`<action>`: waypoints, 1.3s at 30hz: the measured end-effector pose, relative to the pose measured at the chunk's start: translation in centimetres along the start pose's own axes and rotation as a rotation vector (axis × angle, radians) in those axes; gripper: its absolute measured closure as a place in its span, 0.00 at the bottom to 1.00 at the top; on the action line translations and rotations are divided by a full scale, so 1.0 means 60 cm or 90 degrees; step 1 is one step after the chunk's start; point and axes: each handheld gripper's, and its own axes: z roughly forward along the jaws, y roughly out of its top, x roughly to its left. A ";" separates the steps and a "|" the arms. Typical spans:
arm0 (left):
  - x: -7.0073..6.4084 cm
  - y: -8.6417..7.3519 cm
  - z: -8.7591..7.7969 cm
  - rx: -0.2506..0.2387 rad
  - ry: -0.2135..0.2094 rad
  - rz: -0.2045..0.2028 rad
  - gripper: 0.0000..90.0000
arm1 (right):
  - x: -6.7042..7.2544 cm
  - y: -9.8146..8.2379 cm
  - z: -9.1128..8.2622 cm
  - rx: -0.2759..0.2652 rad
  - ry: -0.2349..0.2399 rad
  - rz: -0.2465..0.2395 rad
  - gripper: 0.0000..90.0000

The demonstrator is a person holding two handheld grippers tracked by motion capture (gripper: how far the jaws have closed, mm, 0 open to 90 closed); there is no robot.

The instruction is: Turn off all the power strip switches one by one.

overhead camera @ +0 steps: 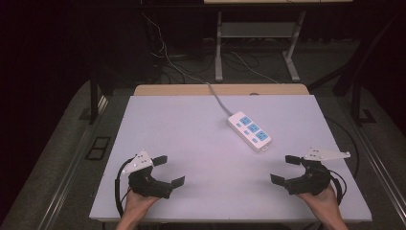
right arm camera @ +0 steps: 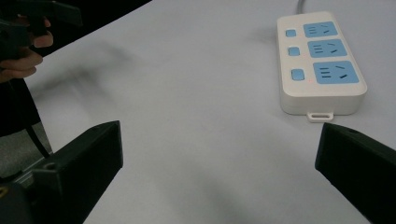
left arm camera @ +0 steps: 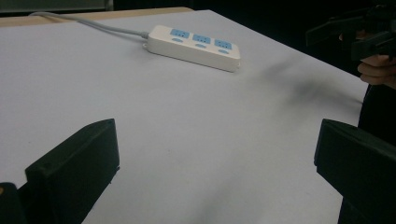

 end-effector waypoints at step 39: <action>0.008 -0.011 0.012 0.066 0.007 -0.001 0.00 | -0.003 -0.002 0.008 0.060 -0.008 0.024 0.01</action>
